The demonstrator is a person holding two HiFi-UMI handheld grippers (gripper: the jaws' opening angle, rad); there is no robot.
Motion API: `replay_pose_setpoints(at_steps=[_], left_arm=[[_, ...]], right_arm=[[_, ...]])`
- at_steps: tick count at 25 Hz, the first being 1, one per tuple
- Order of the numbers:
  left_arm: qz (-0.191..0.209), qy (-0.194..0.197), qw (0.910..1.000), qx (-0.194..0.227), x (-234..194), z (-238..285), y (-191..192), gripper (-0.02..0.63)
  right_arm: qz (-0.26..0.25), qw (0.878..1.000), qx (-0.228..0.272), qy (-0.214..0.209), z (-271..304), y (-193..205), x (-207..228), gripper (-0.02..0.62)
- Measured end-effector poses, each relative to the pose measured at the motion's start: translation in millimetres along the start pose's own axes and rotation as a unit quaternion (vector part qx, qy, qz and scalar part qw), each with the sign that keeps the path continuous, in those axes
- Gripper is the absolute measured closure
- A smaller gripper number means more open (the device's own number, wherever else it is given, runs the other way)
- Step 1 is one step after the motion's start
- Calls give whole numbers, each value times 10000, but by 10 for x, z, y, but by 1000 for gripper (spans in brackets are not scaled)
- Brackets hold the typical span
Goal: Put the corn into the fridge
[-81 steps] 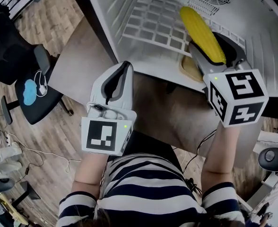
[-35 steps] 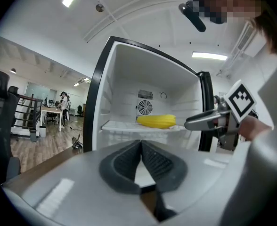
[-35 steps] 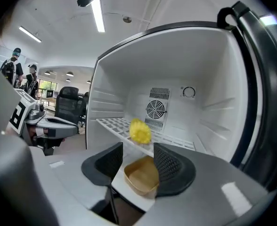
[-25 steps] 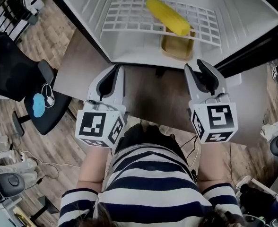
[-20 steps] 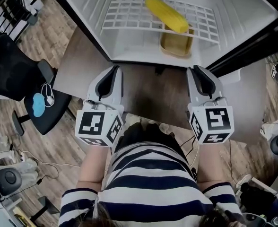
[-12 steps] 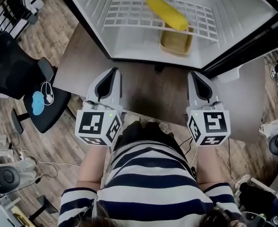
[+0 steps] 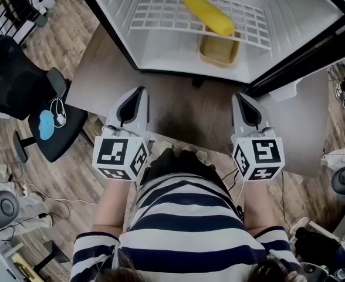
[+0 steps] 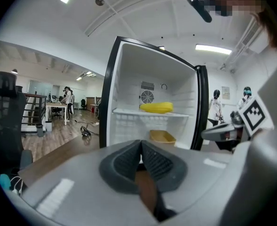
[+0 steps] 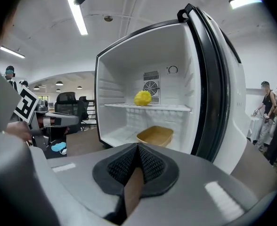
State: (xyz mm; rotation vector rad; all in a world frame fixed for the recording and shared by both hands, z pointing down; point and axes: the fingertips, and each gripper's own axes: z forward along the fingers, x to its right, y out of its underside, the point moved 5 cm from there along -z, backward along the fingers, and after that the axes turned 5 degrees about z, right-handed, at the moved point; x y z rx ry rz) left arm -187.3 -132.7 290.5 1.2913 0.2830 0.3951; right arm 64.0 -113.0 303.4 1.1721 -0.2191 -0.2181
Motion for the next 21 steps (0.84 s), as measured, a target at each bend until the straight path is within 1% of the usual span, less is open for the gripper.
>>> replay_pose_setpoints(at_steps=[21], left_arm=[[37, -46, 10000, -38, 12, 6, -15, 606]], right_arm=[[185, 9996, -81, -188, 75, 63, -38, 598]])
